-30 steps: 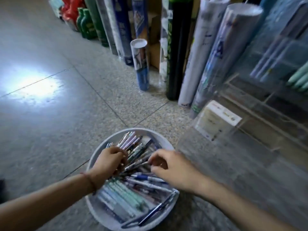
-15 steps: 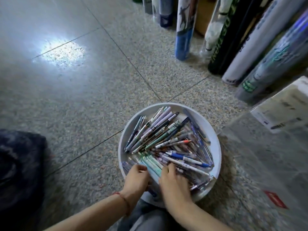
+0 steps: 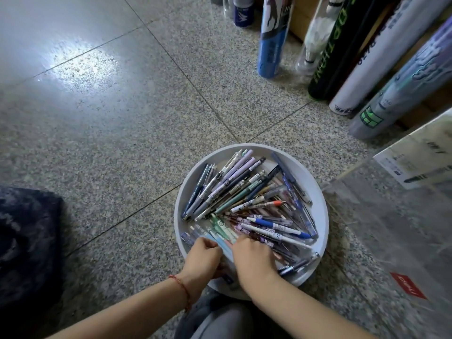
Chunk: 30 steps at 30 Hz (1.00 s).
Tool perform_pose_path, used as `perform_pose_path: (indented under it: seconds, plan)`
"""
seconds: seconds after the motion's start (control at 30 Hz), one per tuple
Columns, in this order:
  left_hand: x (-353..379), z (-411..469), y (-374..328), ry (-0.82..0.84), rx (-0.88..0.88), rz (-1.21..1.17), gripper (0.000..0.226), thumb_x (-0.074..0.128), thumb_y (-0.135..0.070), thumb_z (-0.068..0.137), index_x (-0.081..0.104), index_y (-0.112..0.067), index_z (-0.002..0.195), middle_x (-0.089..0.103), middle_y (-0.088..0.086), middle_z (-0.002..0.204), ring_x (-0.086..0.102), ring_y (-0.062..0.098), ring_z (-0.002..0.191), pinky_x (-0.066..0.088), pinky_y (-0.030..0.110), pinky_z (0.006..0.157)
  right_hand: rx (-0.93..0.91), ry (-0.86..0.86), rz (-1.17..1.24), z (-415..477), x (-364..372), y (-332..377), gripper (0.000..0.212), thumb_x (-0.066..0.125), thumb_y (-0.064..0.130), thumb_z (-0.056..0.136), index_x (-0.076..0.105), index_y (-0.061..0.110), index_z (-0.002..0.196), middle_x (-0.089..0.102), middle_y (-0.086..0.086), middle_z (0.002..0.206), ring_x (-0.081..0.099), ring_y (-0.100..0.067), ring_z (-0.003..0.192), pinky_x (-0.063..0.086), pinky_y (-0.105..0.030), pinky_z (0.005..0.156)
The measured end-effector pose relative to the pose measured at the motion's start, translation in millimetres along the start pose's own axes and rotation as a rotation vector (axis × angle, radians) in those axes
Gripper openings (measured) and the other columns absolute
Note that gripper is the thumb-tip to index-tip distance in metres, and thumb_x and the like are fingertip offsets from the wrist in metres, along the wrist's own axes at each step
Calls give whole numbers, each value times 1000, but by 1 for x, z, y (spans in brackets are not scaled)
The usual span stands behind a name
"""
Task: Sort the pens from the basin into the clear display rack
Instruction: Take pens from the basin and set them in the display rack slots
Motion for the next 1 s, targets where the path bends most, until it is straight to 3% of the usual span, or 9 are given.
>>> perform_pose_path:
  seconds: [0.07,0.13,0.23,0.37,0.47,0.6,0.73,0.9,1.0]
  plan:
    - [1,-2,-2,26,10,29,25,38,7,80,38,-9,61,43,9,53,44,17,41,44,30,52,-34,77,-30,0,2,-4,28,54,8,91,50,-7,115,62,-20,111,65,-30,102,53,-35,79]
    - [3,-2,-1,67,19,52,23,40,7,79,37,-8,62,42,9,54,44,16,41,44,30,54,-54,151,-7,-5,5,-10,29,40,5,96,41,-2,125,57,-15,125,57,-32,116,47,-39,90]
    - [3,-1,4,50,6,29,13,44,5,80,39,-6,77,47,11,61,48,21,53,47,35,62,-108,148,-64,-11,12,-10,29,34,1,96,42,-2,125,58,-15,124,58,-31,115,47,-37,89]
    - [3,-1,4,42,32,15,15,45,6,83,39,-7,81,50,14,67,50,24,60,46,36,60,-77,164,-37,-8,12,-15,29,47,5,93,44,-1,121,60,-14,119,61,-31,109,50,-37,84]
    - [3,-2,4,53,64,73,14,46,5,82,40,-8,83,54,16,74,55,27,69,50,40,71,-126,158,-66,-11,10,-12,28,38,0,95,45,-1,121,60,-15,120,59,-31,111,49,-37,86]
    - [5,-5,2,72,76,58,17,45,8,82,38,-8,83,51,13,68,52,24,60,47,37,63,-78,156,-37,-16,11,-12,31,34,-2,96,46,0,124,59,-15,122,58,-31,112,48,-36,87]
    - [8,-9,0,125,106,86,22,46,9,82,37,-11,86,49,9,65,51,20,57,46,33,60,4,158,12,-17,16,-20,29,42,5,96,40,-2,124,60,-15,121,61,-30,110,49,-35,84]
    - [8,-9,2,148,144,146,26,48,8,82,37,-15,85,51,13,70,54,27,69,48,40,71,-144,151,-77,-20,12,-13,27,39,-1,94,52,1,117,62,-14,115,61,-31,107,49,-37,83]
    - [8,-9,2,150,149,144,26,47,9,82,37,-14,85,50,11,68,54,23,62,47,34,61,-129,154,-52,-21,12,-14,25,42,-1,92,56,3,113,63,-14,113,62,-32,104,50,-37,82]
Point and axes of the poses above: each hand's wrist, its own z-axis towards the middle knuckle, its own x-axis out of the palm, y = z × x, the point moved 5 cm from there along z, towards the middle knuckle
